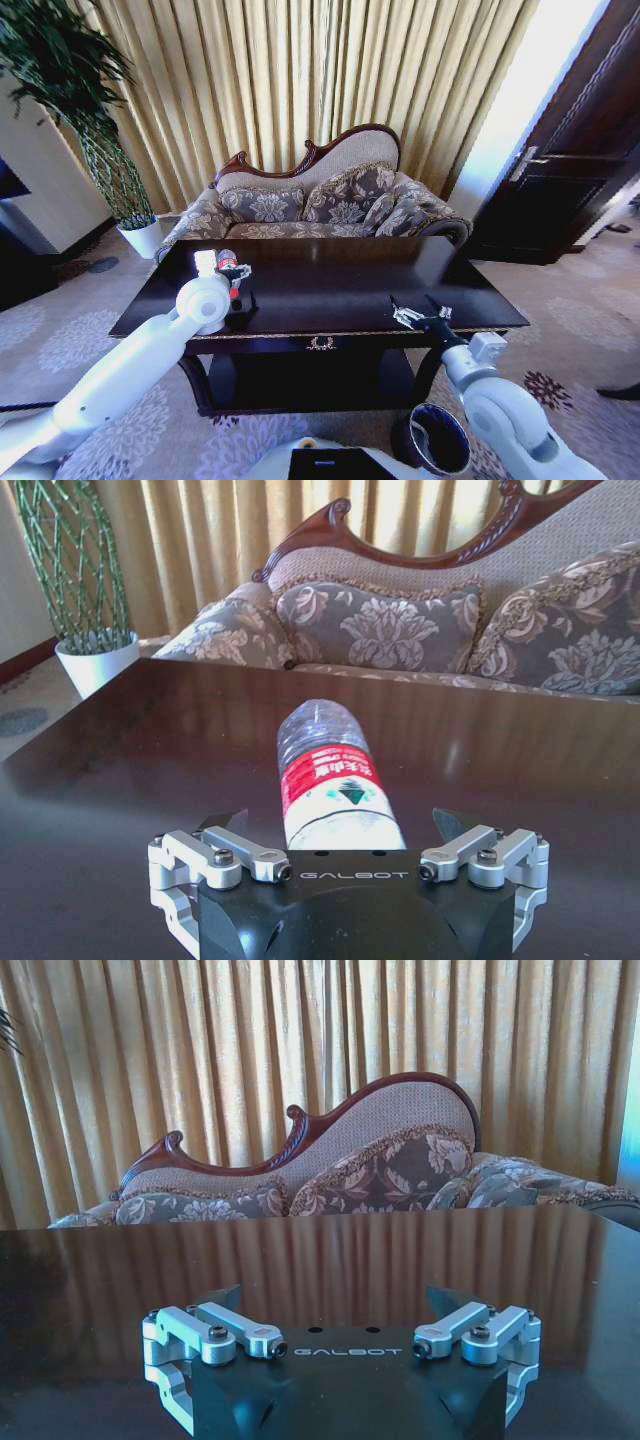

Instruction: Move to the front of the table and place the trash on the table into the trash bin.

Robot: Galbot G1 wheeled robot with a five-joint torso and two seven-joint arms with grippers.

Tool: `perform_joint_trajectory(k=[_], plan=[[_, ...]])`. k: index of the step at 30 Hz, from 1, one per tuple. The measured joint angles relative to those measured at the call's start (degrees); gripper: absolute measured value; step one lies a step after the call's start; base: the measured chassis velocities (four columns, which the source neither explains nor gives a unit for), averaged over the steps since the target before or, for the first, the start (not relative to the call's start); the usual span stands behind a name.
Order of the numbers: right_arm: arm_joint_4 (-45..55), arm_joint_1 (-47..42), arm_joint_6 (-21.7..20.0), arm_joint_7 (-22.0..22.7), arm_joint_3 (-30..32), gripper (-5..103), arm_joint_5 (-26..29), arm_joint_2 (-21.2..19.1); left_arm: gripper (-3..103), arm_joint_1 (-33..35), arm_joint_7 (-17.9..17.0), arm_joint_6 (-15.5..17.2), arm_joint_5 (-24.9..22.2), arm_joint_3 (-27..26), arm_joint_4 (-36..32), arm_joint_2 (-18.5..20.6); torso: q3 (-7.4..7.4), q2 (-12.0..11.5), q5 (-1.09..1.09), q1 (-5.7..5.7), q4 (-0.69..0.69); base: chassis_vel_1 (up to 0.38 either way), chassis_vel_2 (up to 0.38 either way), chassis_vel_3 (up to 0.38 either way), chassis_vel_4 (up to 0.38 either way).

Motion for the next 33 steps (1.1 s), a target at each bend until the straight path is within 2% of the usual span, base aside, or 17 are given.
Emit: perform_joint_trajectory(k=[19,23,24,27,28,30,33], plan=[[0.19,-0.23,0.82,0.02,0.19,100,-0.01,-0.24,101,0.04,-0.01,0.47,-1.42,0.26,2.67,-2.85,0.00,0.00,0.00,0.00,-0.01,0.000,0.000,0.000,0.000],[0.19,-0.25,0.82,0.02,0.18,100,0.00,-0.25,81,0.19,-0.13,0.54,-1.60,0.11,2.88,-2.98,0.00,0.00,0.00,0.00,0.00,0.000,0.000,0.000,0.000],[0.19,-0.25,0.82,0.02,0.18,100,0.00,-0.25,81,0.19,-0.13,0.54,-1.60,0.11,2.88,-2.98,0.00,0.00,0.00,0.00,0.00,0.000,0.000,0.000,0.000],[0.17,-0.17,0.82,0.02,0.17,100,0.00,-0.38,71,0.34,-0.13,0.54,-1.66,-0.09,2.91,-2.98,0.00,0.00,0.00,0.00,0.00,0.000,0.000,0.000,0.000],[0.17,-0.17,0.82,0.02,0.17,100,0.00,-0.38,71,0.34,-0.13,0.54,-1.66,-0.09,2.91,-2.98,0.00,0.00,0.00,0.00,0.00,0.000,0.000,0.000,0.000],[0.16,-0.21,0.82,0.02,0.15,100,0.00,-0.32,60,0.41,-0.11,0.54,-1.65,-0.24,2.87,-2.95,0.00,0.00,0.00,-0.01,0.00,0.000,0.000,0.000,0.000],[0.18,-0.26,0.82,0.03,0.15,100,0.00,-0.26,54,0.52,0.14,0.53,-1.47,-0.39,2.81,-2.82,0.00,0.00,0.01,-0.01,-0.01,0.000,0.000,0.000,0.000]])
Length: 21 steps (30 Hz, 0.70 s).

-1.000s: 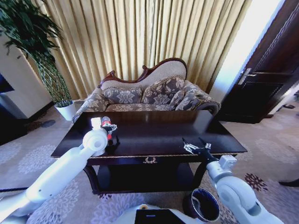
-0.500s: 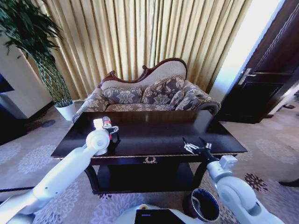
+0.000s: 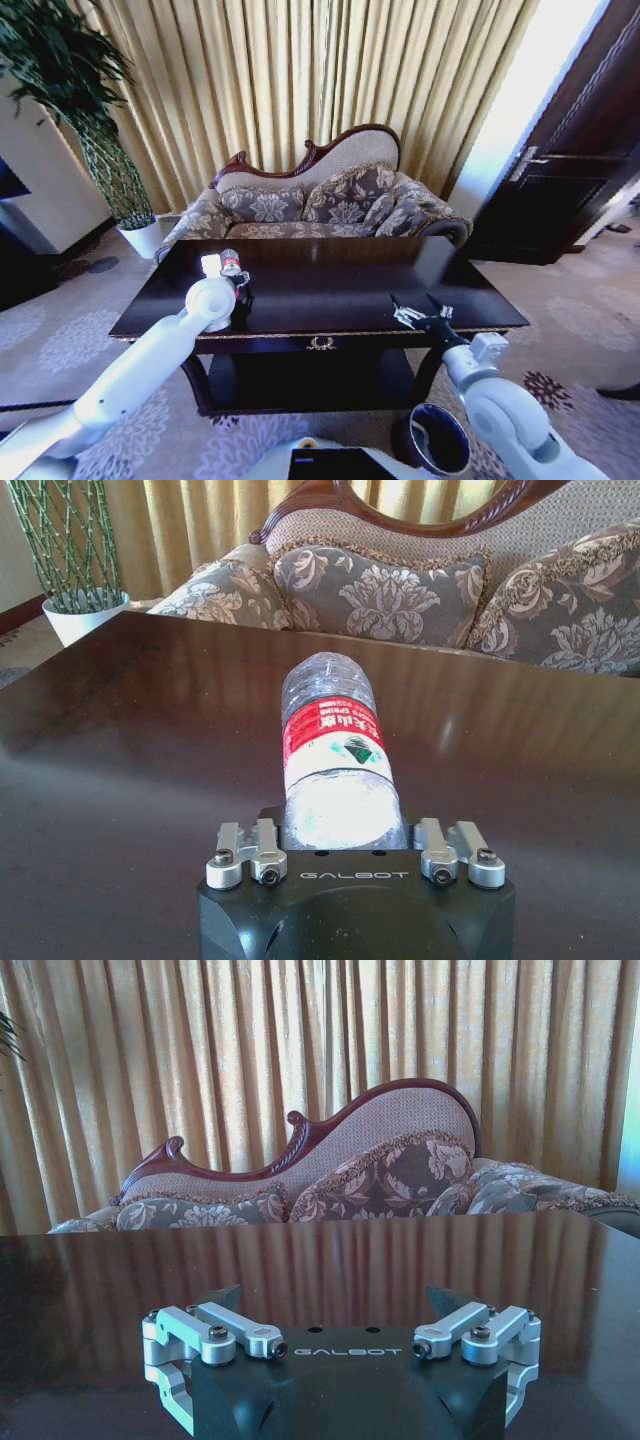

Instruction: Move to the front of the table and place the trash on the table into the trash bin.

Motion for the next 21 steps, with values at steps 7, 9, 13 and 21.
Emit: perform_joint_trajectory(k=[7,9,13,21], plan=[[2.54,1.84,-0.21,1.65,0.54,100,6.33,-4.02,35,4.41,21.17,-4.32,34.21,-1.27,2.47,3.98,0.00,0.00,-0.02,0.00,0.01,0.000,0.000,0.000,0.000],[2.84,2.71,-0.36,2.25,0.54,100,8.57,-5.12,33,5.20,24.39,-5.95,39.39,-1.78,2.98,4.62,0.00,0.00,-0.02,0.00,0.01,0.000,0.000,0.000,0.000],[3.18,9.83,-1.00,4.96,-0.79,100,20.82,-12.38,33,7.98,33.63,-11.91,51.26,-3.38,3.82,6.73,0.00,-0.01,-0.01,0.00,0.01,0.000,0.000,0.000,0.000],[-0.87,25.71,-1.07,0.52,-11.01,100,36.45,-23.39,33,12.56,46.37,-20.99,63.54,-7.41,2.28,9.82,0.00,0.00,-0.01,0.00,0.03,0.000,0.000,0.000,0.000]])
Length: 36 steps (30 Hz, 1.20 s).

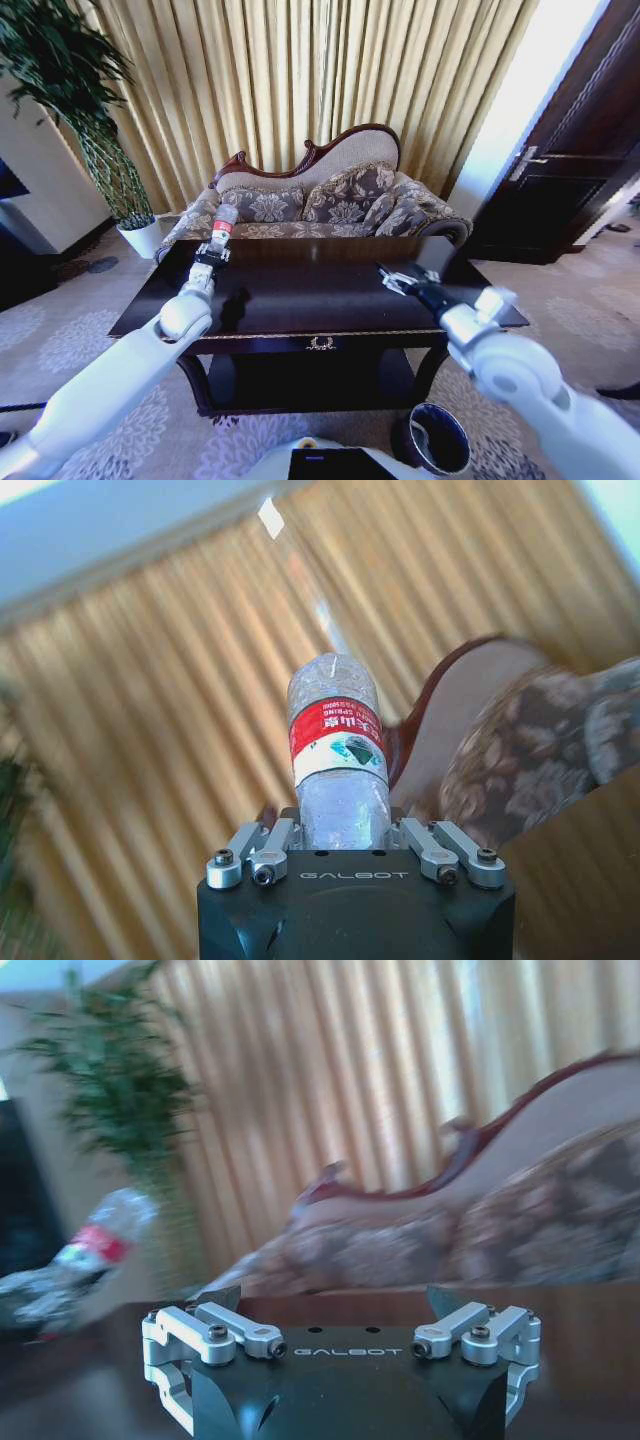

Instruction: Move to the front of the table and place the trash on the table into the trash bin.

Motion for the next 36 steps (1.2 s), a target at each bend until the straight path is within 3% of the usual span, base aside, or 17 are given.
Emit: perform_joint_trajectory(k=[1,4,8,17,23,36], plan=[[-1.20,6.24,0.00,-0.51,-4.57,100,5.49,-1.45,33,-0.05,2.74,-2.29,3.00,-0.06,-0.20,0.63,0.00,0.00,0.00,0.00,-0.01,0.000,0.000,0.000,0.000],[-2.19,12.31,0.00,-0.63,-8.80,100,9.10,-1.89,33,-1.15,4.60,-4.11,5.26,0.68,-0.36,0.95,0.00,0.00,-0.01,0.00,-0.02,0.000,0.000,0.000,0.000],[-5.56,26.23,0.16,-0.44,-19.80,100,14.73,0.86,33,-9.53,6.89,-7.72,10.00,8.02,-0.06,0.09,0.00,0.00,0.00,0.00,-0.02,0.000,0.000,0.000,0.000],[-11.01,41.73,0.63,0.56,-31.16,100,18.56,7.61,33,-23.76,8.49,-6.73,9.81,20.05,-0.65,-3.72,0.01,-0.01,0.00,0.00,-0.04,0.000,0.000,0.000,0.000],[-14.39,47.69,1.04,1.77,-34.25,100,19.15,12.85,33,-24.57,8.40,-6.07,9.40,21.50,-2.23,-3.92,0.01,-0.01,-0.01,0.01,-0.02,0.000,0.000,0.000,0.000],[-15.71,49.24,1.62,4.57,-35.25,100,18.81,16.95,33,-19.83,8.87,-4.47,8.51,18.77,-8.79,0.24,0.00,0.00,0.00,0.00,-0.03,0.000,0.000,0.000,0.000]])
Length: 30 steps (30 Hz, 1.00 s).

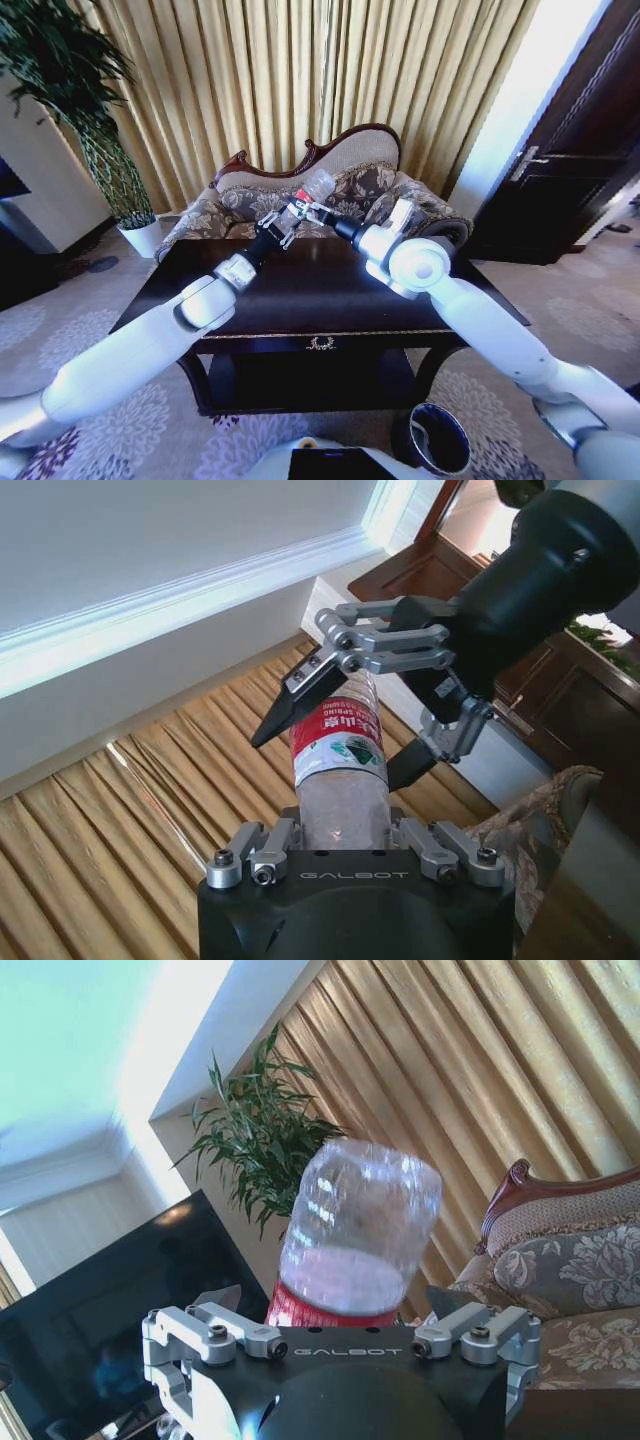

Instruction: Move to the front of the table and place the trash on the table into the trash bin.

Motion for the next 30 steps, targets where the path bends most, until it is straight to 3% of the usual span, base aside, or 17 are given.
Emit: perform_joint_trajectory(k=[5,19,28,30], plan=[[0.35,0.14,0.24,0.33,-0.14,101,-0.13,-0.19,33,3.21,0.34,0.01,0.18,-1.50,-1.65,1.68,-0.01,0.00,0.00,-0.01,0.01,0.000,0.000,0.000,0.000],[2.64,-2.40,0.71,1.24,1.51,52,-0.42,-3.03,33,3.48,-0.27,-0.40,1.30,-0.04,-1.13,0.02,0.00,0.01,0.00,0.00,0.00,0.000,0.000,0.000,0.000],[3.60,-3.56,0.65,0.97,2.91,38,-0.39,-4.59,31,3.24,-1.06,0.03,1.39,0.98,-1.46,-0.38,0.00,0.01,0.00,0.00,0.00,0.000,0.000,0.000,0.000],[3.61,-3.65,0.65,0.96,3.35,37,-0.39,-4.90,42,3.26,-1.21,0.16,1.44,1.07,-1.46,-0.37,0.00,0.01,0.00,0.00,0.00,0.000,0.000,0.000,0.000]])
